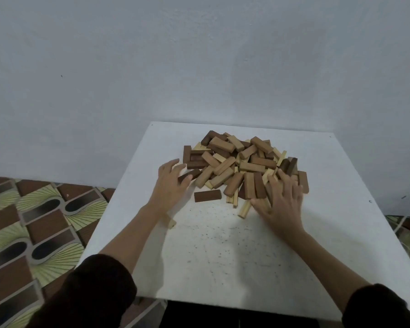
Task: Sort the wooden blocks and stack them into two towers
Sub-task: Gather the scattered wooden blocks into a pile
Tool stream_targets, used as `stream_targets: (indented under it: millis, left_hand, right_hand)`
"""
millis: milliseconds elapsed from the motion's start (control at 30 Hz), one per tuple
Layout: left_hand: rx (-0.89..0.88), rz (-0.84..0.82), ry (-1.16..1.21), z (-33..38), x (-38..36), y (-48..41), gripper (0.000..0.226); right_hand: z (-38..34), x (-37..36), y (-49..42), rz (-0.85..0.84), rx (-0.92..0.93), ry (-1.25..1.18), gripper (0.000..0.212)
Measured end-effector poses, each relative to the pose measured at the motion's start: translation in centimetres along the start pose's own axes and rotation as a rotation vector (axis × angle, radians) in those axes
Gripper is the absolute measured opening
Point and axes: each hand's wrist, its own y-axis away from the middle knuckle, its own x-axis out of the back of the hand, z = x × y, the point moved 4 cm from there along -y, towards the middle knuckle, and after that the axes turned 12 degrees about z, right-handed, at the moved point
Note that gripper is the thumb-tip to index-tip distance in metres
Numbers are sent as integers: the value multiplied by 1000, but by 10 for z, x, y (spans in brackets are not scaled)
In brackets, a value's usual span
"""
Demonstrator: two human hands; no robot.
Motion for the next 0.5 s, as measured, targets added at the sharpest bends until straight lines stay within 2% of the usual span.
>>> stream_targets:
  millis: [67, 133, 200, 333, 500]
  left_hand:
    - [-20, 45, -41, -8, 14, 18, 37]
    - [-6, 89, -102, -15, 24, 35, 26]
    - [5, 109, -146, -16, 32, 55, 31]
    - [118, 47, -126, -8, 35, 91, 46]
    - [106, -4, -66, -3, 33, 100, 46]
  right_hand:
    - [-12, 2, 16, 70, 69, -68, 53]
    - [-25, -1, 30, 20, 142, -123, 38]
    - [-37, -3, 43, -8, 241, -156, 31]
    - [-51, -12, 51, -119, 321, -117, 45]
    - [-51, -12, 52, -191, 302, -93, 47]
